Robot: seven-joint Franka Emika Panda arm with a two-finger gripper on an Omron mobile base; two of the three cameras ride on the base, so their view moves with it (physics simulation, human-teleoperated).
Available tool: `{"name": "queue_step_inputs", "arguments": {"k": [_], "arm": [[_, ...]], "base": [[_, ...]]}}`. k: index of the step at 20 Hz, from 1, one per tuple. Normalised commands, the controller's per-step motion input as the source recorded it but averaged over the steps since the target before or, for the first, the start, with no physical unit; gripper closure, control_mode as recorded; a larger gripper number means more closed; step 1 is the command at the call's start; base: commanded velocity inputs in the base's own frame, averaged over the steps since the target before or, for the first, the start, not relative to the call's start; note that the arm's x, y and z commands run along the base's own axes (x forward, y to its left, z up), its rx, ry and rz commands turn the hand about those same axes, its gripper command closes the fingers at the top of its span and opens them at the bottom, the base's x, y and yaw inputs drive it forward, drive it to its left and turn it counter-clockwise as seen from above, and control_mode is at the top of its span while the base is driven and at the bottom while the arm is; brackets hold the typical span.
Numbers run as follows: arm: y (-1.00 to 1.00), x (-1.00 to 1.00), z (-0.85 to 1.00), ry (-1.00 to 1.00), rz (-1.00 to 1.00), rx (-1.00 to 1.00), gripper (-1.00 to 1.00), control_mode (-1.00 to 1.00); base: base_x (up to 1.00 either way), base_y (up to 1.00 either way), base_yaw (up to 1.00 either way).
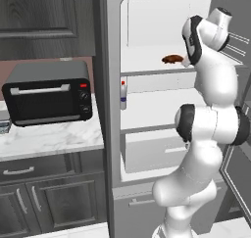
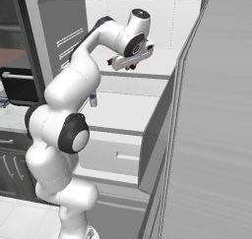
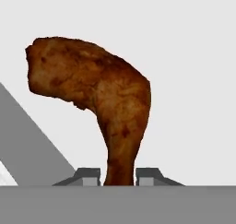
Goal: Take the chicken drumstick from the fridge and place it on the digital scale on the counter by the fridge. Wait a few seconds for a reading, then move it to the plate on the dining counter.
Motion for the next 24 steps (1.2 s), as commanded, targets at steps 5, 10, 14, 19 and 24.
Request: {"name": "queue_step_inputs", "arguments": {"k": [5,10,14,19,24], "arm": [[0.00,-0.61,0.00,-0.10,0.00,0.00,1.00,-1.00],[0.01,-0.78,0.12,0.00,0.00,-0.02,1.00,-1.00],[0.13,-0.89,0.11,0.00,-0.03,-0.03,1.00,-1.00],[0.22,-1.00,0.06,-0.02,-0.09,0.00,1.00,-1.00],[0.31,-0.96,0.00,-0.01,-0.21,-0.01,1.00,-1.00]], "base": [[0.00,0.00,0.00],[0.00,0.00,0.00],[0.00,0.00,0.00],[0.00,0.00,0.00],[0.00,0.00,0.00]]}}
